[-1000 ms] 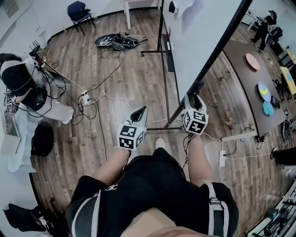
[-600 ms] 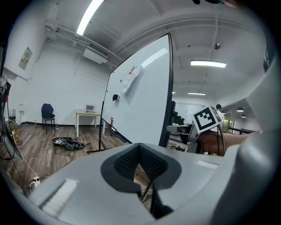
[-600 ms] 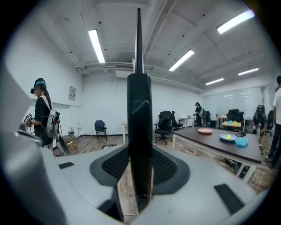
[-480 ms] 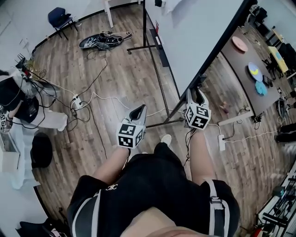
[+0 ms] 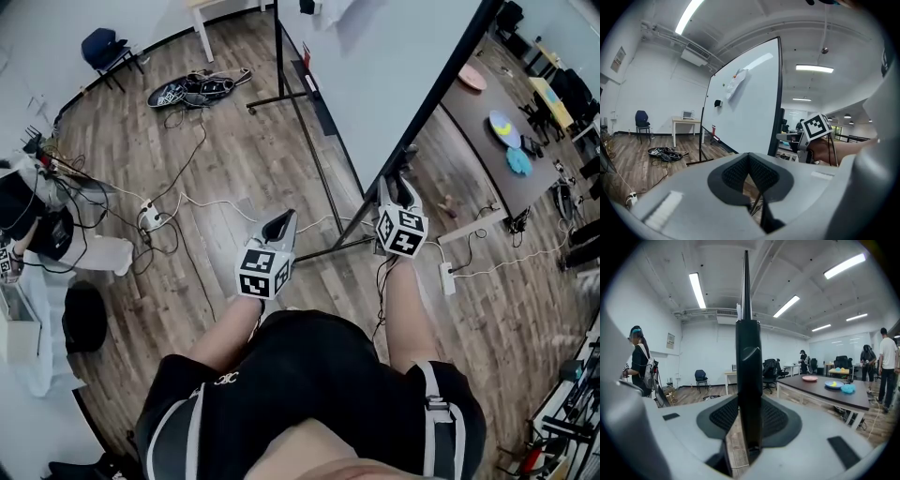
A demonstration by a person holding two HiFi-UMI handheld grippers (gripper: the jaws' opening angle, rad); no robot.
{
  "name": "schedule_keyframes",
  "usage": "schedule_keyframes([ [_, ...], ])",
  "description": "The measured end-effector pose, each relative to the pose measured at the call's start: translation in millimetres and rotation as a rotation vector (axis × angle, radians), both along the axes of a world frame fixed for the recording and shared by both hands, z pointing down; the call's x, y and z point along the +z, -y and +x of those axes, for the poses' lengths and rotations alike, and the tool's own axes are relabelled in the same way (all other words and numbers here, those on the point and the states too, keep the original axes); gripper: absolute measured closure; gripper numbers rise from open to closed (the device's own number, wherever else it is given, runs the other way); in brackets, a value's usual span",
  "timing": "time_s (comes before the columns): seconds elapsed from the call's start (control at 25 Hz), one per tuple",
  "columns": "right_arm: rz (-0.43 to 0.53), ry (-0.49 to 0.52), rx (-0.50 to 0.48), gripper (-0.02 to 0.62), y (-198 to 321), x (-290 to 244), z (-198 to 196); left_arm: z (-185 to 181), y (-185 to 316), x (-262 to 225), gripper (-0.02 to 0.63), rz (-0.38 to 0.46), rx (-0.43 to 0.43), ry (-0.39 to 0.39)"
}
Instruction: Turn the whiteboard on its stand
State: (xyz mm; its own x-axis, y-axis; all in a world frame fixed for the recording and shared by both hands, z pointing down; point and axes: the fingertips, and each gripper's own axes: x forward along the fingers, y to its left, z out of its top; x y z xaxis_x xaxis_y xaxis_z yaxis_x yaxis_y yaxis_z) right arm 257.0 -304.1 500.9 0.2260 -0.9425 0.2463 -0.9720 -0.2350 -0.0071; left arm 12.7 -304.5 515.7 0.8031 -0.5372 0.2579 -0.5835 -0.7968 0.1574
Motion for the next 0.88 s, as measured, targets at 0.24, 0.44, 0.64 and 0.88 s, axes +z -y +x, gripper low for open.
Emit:
schedule_keyframes([
  [0.24, -0.004, 0.004, 0.007, 0.443, -15.6, 2.0, 6.6, 10.4, -12.7, 2.3, 0.597, -0.004, 0.001, 0.004],
  [0.44, -0.012, -0.001, 0.007, 0.446, -30.9, 1.3, 14.1, 30.0, -28.6, -0.9, 0.597, -0.003, 0.021, 0.006],
  [0.64, -0.01, 0.003, 0.013, 0.448, -49.2, 1.0, 24.0, 43.1, -38.8, -3.0, 0.597, -0.001, 0.027, 0.014],
  [0.88, 0.005, 0.016, 0.009, 0.449, -67.0, 0.1, 34.5, 63.6, -54.8, -4.6, 0.597, 0.002, 0.06, 0.023],
])
